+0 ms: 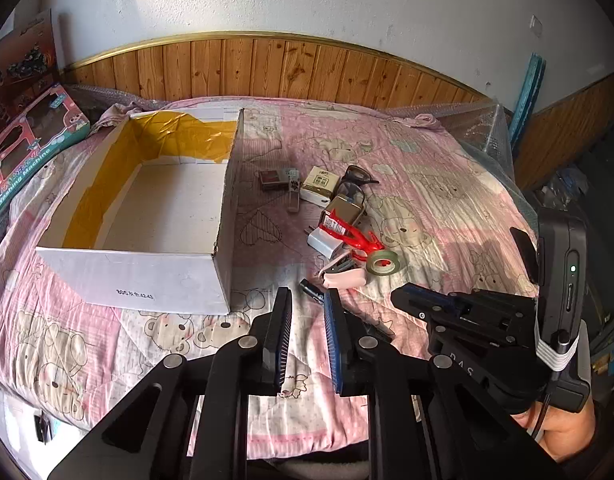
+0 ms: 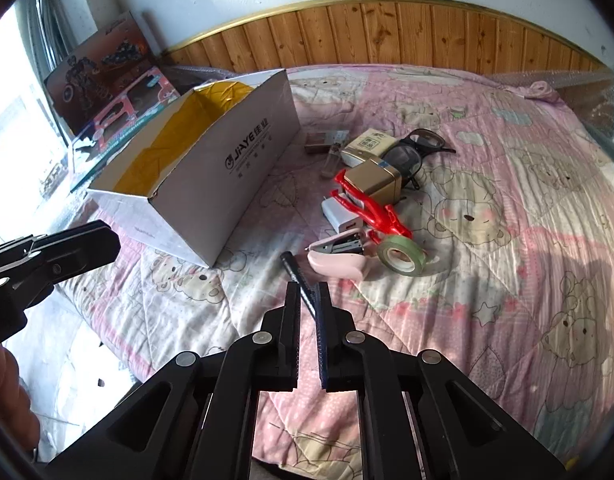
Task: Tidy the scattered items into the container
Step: 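Grasp the pink stapler with the right tool while the left tool approaches the black marker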
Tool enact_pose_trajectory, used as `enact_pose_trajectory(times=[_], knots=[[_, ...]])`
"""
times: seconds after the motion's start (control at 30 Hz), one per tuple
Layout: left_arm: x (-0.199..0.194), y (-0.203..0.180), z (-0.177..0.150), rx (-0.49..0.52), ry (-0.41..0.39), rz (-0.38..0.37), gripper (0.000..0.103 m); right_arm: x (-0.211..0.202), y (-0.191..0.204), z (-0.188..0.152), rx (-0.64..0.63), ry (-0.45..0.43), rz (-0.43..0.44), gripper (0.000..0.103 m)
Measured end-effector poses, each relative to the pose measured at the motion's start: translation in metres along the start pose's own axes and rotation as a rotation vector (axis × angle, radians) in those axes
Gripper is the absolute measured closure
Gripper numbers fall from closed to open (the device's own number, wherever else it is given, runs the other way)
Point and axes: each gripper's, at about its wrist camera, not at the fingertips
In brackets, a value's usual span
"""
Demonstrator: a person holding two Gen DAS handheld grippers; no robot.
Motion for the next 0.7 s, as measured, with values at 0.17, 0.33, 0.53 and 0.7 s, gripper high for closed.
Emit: enact_pose_trajectory(times=[0.17, 0.33, 0.53, 0.7], knots=[[0.024, 0.002, -0.003, 0.007, 0.053, -0.009, 0.091, 0.007, -0.011, 0.001, 0.028, 0.001, 0.009, 0.091], [0.049, 0.0, -0.002, 0.012, 0.105, 0.0, 0.074, 0.019, -0.022, 0.001, 0.052, 0.028, 0.028, 0.061], [0.068, -0.004, 0.001, 0.031, 0.12, 0.015, 0.056, 0.039, -0.036, -0.005, 0.103, 0.074, 0.068, 0.061], [0.085, -0.006, 0.0, 0.03, 0.152, 0.012, 0.056, 0.054, -0.048, -0.008, 0.15, 0.109, 0.099, 0.061]])
Point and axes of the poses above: each gripper's, at about its wrist camera, not at the fingertips, and x roughly the way its jaws point, y to its left, z to its top, and after that the axes turned 6 degrees about -y, right-handed
